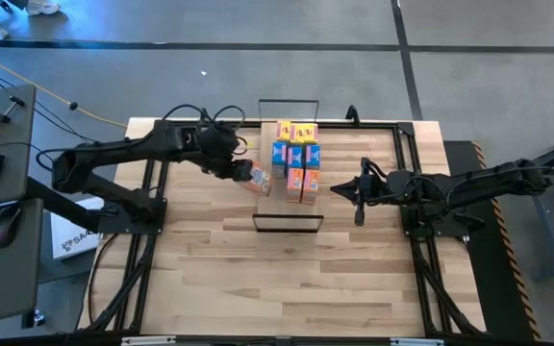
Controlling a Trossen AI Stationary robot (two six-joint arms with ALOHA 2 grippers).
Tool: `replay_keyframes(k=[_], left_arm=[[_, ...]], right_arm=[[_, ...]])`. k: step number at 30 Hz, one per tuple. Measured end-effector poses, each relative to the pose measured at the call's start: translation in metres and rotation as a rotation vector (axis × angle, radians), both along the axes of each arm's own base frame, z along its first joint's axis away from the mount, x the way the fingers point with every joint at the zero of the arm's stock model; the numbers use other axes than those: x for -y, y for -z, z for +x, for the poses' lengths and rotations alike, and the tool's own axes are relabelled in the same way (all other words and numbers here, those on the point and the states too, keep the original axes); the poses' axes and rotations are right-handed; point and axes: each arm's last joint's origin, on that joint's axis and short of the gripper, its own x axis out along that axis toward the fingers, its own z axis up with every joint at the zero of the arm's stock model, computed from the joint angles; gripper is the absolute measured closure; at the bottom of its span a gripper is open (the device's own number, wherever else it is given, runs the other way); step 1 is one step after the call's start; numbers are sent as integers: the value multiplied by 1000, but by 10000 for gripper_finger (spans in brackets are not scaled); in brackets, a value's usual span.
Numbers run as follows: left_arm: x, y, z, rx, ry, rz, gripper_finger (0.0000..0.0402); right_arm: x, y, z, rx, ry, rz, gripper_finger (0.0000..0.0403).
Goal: Stack cereal on shelf
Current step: Put the orange cereal box on the shelf aligned with the other orange cereal boxes on the shelf
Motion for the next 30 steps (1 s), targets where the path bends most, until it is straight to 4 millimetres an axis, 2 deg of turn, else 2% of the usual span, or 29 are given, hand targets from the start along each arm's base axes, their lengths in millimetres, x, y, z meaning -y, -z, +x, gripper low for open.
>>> replay_keyframes(k=[16, 26, 30], left_arm=[[-8, 34, 45, 24, 4, -38, 217], [-8, 36, 46, 15, -3, -30, 147], [-8, 36, 46, 15, 23, -9, 135]], right_arm=[[0, 0, 0, -1, -5, 1, 403], [0, 0, 0, -1, -4, 1, 403], [0, 0, 0, -1, -4, 1, 403]])
